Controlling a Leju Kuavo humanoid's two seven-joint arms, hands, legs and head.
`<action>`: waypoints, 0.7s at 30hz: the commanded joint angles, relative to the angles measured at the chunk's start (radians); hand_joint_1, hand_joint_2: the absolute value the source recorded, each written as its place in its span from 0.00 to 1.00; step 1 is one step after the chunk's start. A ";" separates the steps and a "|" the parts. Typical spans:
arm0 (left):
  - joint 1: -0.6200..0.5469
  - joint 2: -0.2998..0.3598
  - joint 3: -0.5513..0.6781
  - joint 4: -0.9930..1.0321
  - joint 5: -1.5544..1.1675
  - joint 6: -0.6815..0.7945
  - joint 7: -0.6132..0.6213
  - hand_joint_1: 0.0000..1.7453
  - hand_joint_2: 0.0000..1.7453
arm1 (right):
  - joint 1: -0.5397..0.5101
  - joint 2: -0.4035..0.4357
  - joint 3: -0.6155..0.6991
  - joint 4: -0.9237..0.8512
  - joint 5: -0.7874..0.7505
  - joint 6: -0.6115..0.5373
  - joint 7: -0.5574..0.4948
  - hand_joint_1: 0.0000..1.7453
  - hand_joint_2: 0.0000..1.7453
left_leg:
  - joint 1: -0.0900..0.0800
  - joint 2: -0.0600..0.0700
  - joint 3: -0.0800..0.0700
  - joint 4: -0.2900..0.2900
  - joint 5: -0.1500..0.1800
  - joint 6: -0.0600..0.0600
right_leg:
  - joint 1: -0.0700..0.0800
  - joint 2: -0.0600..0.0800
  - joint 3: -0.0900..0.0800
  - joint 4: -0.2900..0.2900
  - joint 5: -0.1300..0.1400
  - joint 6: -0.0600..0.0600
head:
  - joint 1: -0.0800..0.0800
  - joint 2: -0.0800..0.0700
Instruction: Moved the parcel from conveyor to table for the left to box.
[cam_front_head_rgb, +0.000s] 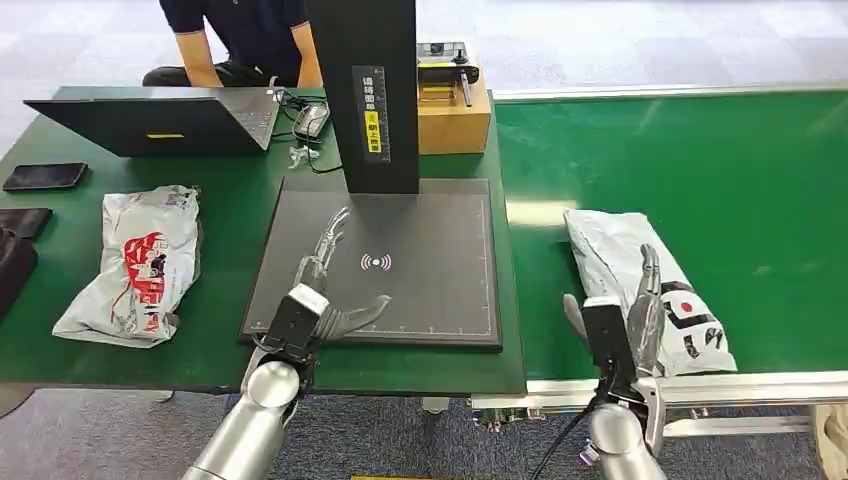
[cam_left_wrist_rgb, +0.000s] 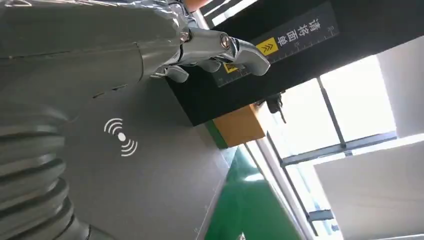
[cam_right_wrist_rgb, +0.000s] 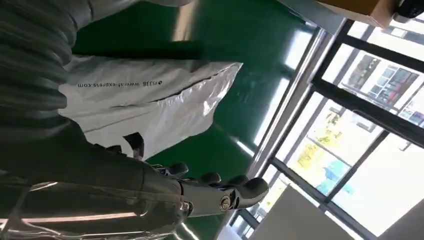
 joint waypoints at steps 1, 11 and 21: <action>-0.031 0.004 -0.011 0.043 0.000 0.002 0.011 0.00 1.00 | -0.050 0.024 -0.044 0.074 0.004 0.007 0.009 0.00 1.00 | 0.000 0.000 0.002 -0.001 0.000 -0.002 | 0.000 0.000 0.002 -0.001 0.000 0.001 | 0.000 0.000; -0.022 0.005 -0.006 0.034 -0.005 0.007 0.016 0.00 1.00 | -0.070 0.016 -0.077 0.109 -0.002 0.009 0.014 0.00 1.00 | 0.001 0.000 0.004 -0.001 -0.001 -0.002 | 0.000 0.000 0.004 -0.001 -0.001 0.002 | 0.000 0.000; -0.016 0.011 -0.005 0.032 -0.002 0.007 0.017 0.00 1.00 | -0.081 0.010 -0.135 0.151 -0.022 0.013 0.024 0.00 1.00 | 0.001 -0.001 0.004 -0.002 -0.001 -0.002 | 0.000 0.000 0.005 -0.002 -0.001 0.002 | 0.000 0.000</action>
